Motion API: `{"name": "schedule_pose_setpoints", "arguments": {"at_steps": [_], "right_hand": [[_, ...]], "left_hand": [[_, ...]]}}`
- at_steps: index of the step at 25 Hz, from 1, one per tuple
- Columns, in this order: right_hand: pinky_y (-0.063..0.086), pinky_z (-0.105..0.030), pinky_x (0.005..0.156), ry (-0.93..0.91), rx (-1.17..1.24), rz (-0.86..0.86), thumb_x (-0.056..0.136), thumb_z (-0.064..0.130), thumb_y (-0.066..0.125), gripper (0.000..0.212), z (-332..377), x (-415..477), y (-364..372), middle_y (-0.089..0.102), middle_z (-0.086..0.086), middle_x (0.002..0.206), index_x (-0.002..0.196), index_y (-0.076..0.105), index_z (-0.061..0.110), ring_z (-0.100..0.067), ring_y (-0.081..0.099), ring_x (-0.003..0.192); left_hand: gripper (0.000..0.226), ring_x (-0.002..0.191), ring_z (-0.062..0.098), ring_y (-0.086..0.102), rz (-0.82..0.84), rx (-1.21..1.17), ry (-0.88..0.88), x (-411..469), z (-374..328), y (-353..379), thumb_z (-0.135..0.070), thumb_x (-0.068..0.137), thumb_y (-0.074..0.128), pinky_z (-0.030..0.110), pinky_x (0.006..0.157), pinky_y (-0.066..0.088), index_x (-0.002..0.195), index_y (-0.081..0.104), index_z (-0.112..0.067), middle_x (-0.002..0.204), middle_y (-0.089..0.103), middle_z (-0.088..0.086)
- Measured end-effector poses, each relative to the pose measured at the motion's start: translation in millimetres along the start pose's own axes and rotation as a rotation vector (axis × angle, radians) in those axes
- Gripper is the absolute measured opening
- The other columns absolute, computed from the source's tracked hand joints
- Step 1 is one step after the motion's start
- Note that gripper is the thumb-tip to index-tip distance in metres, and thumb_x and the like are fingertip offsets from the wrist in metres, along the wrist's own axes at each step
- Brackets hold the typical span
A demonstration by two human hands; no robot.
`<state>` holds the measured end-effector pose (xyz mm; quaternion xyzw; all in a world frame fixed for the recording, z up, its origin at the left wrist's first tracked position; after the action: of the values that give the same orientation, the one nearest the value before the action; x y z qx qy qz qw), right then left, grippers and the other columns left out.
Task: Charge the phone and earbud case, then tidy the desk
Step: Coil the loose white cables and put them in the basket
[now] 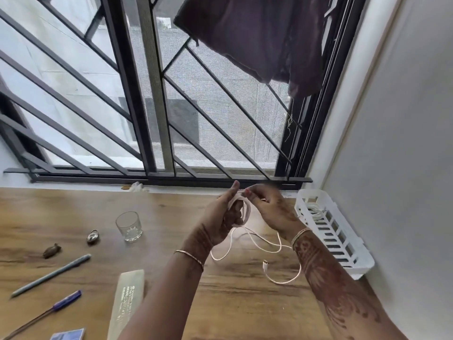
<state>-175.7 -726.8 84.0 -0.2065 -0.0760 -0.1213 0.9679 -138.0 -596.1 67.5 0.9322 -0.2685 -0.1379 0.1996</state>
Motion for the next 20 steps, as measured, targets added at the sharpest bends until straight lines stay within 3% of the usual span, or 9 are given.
{"name": "schedule_pose_setpoints", "arguments": {"at_steps": [3,6,8,10,12,14,17,20], "right_hand": [[0.036,-0.024,0.068,-0.127,-0.411,-0.029,0.093,0.032,0.057,0.02,-12.8,-1.2,-0.9,0.052,0.004,0.088,0.091,0.071,0.019,-0.011,0.05,0.076],[0.034,-0.023,0.064,-0.22,-0.682,-0.004,0.097,0.037,0.047,0.026,-12.4,-6.0,2.0,0.053,0.008,0.076,0.081,0.063,0.023,-0.014,0.055,0.072],[0.038,-0.021,0.06,-0.191,-0.554,-0.013,0.097,0.034,0.049,0.024,-13.9,-4.9,2.5,0.06,0.011,0.064,0.078,0.06,0.024,-0.008,0.059,0.063],[0.047,-0.018,0.057,-0.105,-0.276,-0.048,0.095,0.027,0.054,0.02,-17.1,-3.4,4.2,0.062,0.011,0.058,0.075,0.06,0.025,-0.005,0.061,0.053],[0.05,-0.022,0.053,-0.046,-0.058,-0.069,0.094,0.02,0.056,0.022,-21.1,-3.7,8.7,0.063,0.007,0.057,0.073,0.059,0.023,-0.008,0.061,0.05],[0.047,-0.02,0.051,-0.04,-0.011,-0.082,0.095,0.019,0.055,0.022,-25.5,-3.0,13.3,0.062,0.006,0.057,0.074,0.059,0.022,-0.009,0.059,0.05],[0.042,-0.016,0.05,0.029,0.128,-0.082,0.097,0.019,0.051,0.022,-31.3,-2.1,18.3,0.061,0.004,0.057,0.076,0.059,0.017,-0.005,0.054,0.048],[0.037,-0.016,0.05,0.14,0.375,-0.027,0.099,0.017,0.047,0.028,-34.1,-2.4,22.4,0.06,0.004,0.055,0.075,0.059,0.012,-0.004,0.048,0.049]], "left_hand": [[0.058,0.024,0.004,0.022,-0.026,-0.106,-0.012,2.1,-0.5,-2.1,-0.048,0.091,0.049,0.021,0.044,0.008,0.042,0.043,-0.017,0.029,0.026,-0.008],[0.057,0.021,0.004,0.025,-0.066,-0.171,-0.042,2.5,1.7,-1.0,-0.044,0.092,0.048,0.018,0.037,0.008,0.042,0.039,-0.017,0.027,0.025,-0.007],[0.06,0.02,0.004,0.029,-0.056,-0.188,-0.043,3.0,5.3,0.5,-0.041,0.092,0.046,0.017,0.035,0.008,0.037,0.041,-0.018,0.026,0.027,-0.008],[0.058,0.021,0.004,0.029,-0.049,-0.193,-0.042,4.4,8.5,-0.7,-0.041,0.09,0.048,0.018,0.04,0.005,0.037,0.038,-0.019,0.026,0.025,-0.008],[0.058,0.02,0.005,0.029,-0.067,-0.225,-0.055,6.9,13.4,-5.5,-0.041,0.09,0.05,0.014,0.035,0.01,0.039,0.036,-0.018,0.026,0.024,-0.007],[0.06,0.019,0.006,0.031,-0.071,-0.263,-0.064,9.5,18.7,-9.1,-0.039,0.092,0.048,0.012,0.028,0.018,0.038,0.039,-0.016,0.026,0.025,-0.006],[0.053,0.019,0.004,0.025,-0.067,-0.256,-0.08,11.5,22.5,-11.7,-0.04,0.091,0.051,0.015,0.034,0.007,0.045,0.041,-0.015,0.028,0.026,-0.006],[0.046,0.021,0.003,0.022,-0.149,-0.186,-0.077,13.1,22.6,-15.5,-0.04,0.09,0.056,0.013,0.027,0.014,0.054,0.042,-0.014,0.031,0.032,-0.007]]}}
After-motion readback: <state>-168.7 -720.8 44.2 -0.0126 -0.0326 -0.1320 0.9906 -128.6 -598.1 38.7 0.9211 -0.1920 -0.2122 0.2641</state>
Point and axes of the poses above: each hand's wrist, its own x-axis towards the middle knuckle, its own y-axis out of the palm, z = x × y, the point moved 1 cm from there along x, towards the middle knuckle
